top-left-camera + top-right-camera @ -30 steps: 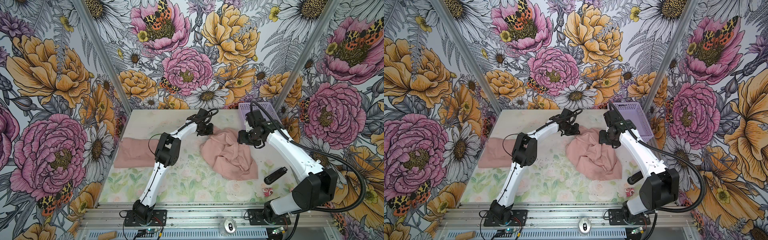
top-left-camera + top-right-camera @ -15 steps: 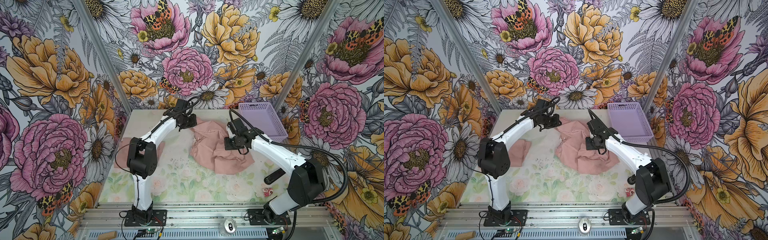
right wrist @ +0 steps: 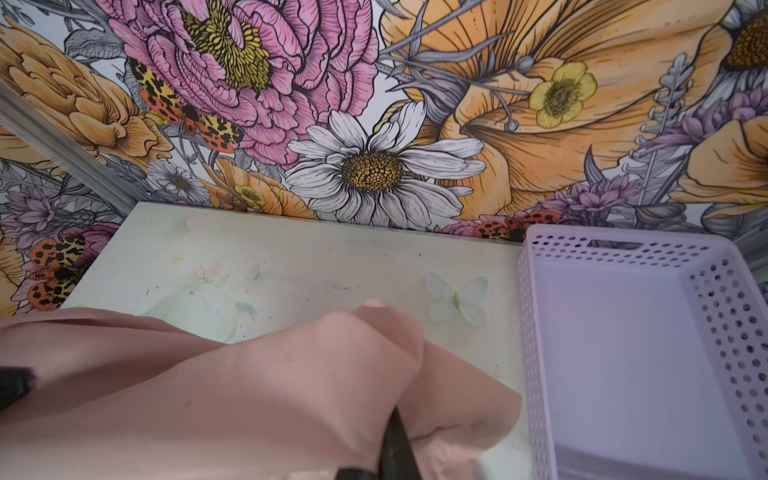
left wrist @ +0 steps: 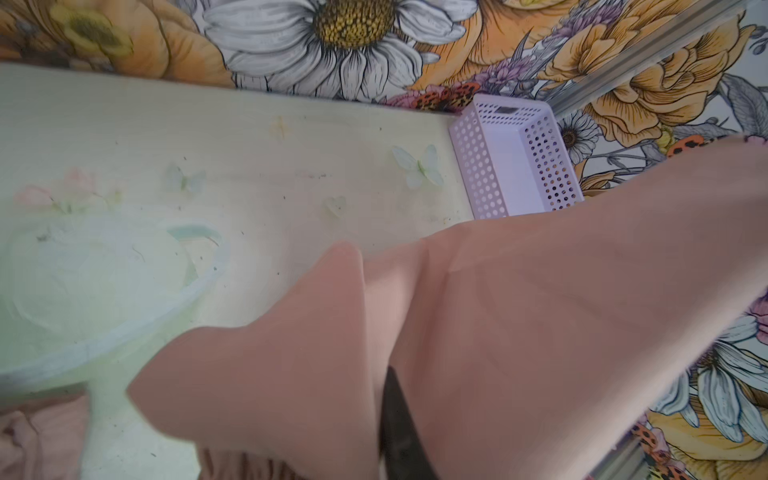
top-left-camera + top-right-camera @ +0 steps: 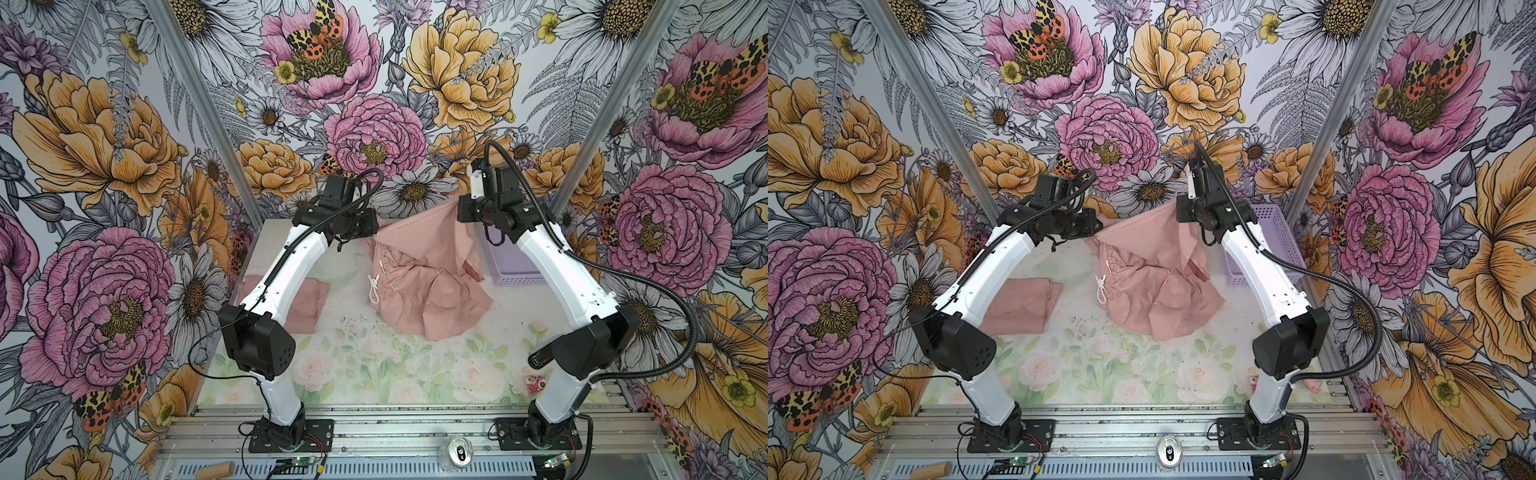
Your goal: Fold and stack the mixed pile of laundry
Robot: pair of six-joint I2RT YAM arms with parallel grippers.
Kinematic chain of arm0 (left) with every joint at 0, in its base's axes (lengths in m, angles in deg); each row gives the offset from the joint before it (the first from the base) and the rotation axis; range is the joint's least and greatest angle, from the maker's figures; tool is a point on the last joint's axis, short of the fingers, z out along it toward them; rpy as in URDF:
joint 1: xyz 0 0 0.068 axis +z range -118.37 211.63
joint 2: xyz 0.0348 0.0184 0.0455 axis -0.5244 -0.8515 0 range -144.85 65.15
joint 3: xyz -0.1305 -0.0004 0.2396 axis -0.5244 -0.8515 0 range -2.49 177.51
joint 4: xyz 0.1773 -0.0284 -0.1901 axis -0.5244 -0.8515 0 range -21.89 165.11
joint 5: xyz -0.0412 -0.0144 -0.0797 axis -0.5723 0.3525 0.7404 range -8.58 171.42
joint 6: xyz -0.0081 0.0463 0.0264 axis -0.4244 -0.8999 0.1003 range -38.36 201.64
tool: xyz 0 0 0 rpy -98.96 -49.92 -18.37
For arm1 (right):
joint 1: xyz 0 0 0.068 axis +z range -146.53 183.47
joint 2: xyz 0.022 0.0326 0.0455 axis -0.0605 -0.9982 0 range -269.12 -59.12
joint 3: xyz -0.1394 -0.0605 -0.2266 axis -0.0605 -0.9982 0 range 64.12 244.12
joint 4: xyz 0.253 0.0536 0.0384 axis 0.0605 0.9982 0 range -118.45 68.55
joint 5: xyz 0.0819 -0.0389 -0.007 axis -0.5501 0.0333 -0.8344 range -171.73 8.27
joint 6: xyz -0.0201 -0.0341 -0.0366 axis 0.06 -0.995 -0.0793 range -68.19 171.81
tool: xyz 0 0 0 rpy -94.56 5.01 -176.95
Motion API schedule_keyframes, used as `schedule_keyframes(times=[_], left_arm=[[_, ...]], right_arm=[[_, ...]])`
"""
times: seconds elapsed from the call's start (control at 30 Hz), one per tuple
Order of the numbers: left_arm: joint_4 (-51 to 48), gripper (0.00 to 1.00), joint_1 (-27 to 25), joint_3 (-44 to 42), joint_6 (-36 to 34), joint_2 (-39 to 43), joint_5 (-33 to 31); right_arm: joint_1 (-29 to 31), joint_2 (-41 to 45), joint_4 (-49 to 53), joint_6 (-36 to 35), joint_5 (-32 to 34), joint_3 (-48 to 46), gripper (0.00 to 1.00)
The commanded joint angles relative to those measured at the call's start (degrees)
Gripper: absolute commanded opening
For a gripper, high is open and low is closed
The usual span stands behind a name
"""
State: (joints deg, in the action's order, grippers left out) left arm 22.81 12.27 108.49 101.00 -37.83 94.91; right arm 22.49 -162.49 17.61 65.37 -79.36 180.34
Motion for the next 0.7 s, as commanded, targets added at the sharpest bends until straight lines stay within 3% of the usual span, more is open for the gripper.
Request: schedule_keyframes(times=[0.0,0.07,0.13,0.2,0.27,0.5,0.67], left_arm=[[-2.94,0.30,4.33,4.93,-2.36,-8.61,-1.41],[-3.03,0.51,5.97,7.05,-1.46,-12.74,-0.10],[-2.91,0.72,6.86,6.72,-0.66,-13.90,-0.70],[-2.71,0.88,6.96,3.79,-0.89,-12.14,-3.21],[-1.66,0.96,7.01,-0.93,-1.13,-9.04,-5.38],[4.63,0.97,5.10,-25.01,1.10,2.62,-2.84],[12.83,0.77,2.46,-39.50,7.78,6.15,2.34]], right_arm=[[-3.21,-13.04,3.72,-1.22,0.23,11.89,0.17],[-3.61,-19.20,9.54,-0.30,-2.26,22.37,0.37],[-2.84,-21.39,13.08,0.10,-2.37,26.67,0.46],[-1.31,-18.24,13.19,-0.81,-0.91,22.60,0.52],[-0.05,-13.70,13.02,-1.33,0.71,15.72,0.57],[2.47,7.03,4.74,3.32,-2.89,-22.11,0.62],[2.47,15.51,1.13,8.11,-5.71,-37.74,0.63]])
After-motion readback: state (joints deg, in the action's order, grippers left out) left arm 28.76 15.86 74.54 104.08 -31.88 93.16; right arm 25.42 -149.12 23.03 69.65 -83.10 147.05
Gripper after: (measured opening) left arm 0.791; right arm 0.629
